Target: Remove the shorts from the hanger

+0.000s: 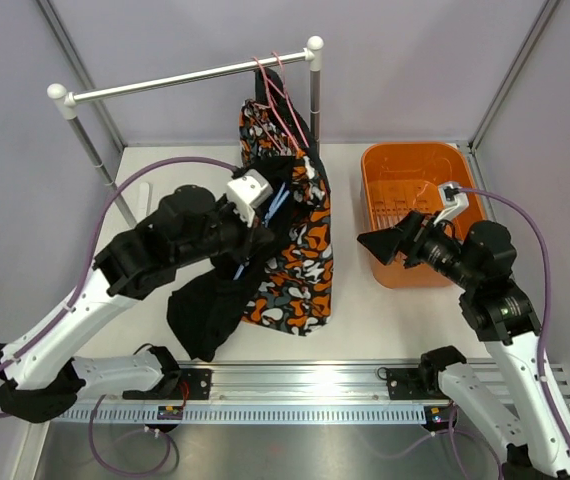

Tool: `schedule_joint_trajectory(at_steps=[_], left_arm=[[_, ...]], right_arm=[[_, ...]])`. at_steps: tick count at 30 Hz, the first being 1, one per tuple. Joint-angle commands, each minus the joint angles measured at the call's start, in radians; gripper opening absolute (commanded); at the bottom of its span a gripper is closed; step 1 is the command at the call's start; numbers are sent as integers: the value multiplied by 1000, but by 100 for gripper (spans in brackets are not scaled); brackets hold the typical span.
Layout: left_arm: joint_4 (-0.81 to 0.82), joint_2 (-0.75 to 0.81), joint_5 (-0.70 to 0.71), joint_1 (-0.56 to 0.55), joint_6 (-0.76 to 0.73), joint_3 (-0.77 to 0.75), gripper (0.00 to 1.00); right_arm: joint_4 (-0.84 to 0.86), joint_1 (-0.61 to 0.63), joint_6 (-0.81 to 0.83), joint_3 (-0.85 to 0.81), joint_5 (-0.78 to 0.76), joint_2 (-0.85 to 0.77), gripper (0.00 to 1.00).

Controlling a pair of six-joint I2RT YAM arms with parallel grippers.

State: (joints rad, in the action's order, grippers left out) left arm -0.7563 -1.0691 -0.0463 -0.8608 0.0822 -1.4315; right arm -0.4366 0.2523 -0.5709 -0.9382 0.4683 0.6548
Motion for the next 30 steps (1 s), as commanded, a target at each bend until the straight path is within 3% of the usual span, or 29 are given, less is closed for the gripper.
schedule_joint_trajectory(at_steps=[1, 12, 19, 25, 29, 30], left_arm=[[-8, -37, -18, -87, -33, -40, 0], [-5, 34, 75, -127, 10, -15, 0], [-46, 78, 88, -132, 22, -20, 0], [-70, 107, 95, -132, 25, -9, 0], [-87, 130, 115, -132, 25, -7, 0], [-89, 136, 124, -132, 27, -7, 0]], right_arm=[[27, 92, 17, -33, -63, 57, 99], [42, 390, 35, -198, -250, 270, 96], [-1, 579, 62, -359, -489, 483, 88], [-70, 668, 57, -508, -709, 693, 74], [-123, 676, 43, -567, -799, 752, 53], [-120, 676, 37, -565, -831, 749, 40]])
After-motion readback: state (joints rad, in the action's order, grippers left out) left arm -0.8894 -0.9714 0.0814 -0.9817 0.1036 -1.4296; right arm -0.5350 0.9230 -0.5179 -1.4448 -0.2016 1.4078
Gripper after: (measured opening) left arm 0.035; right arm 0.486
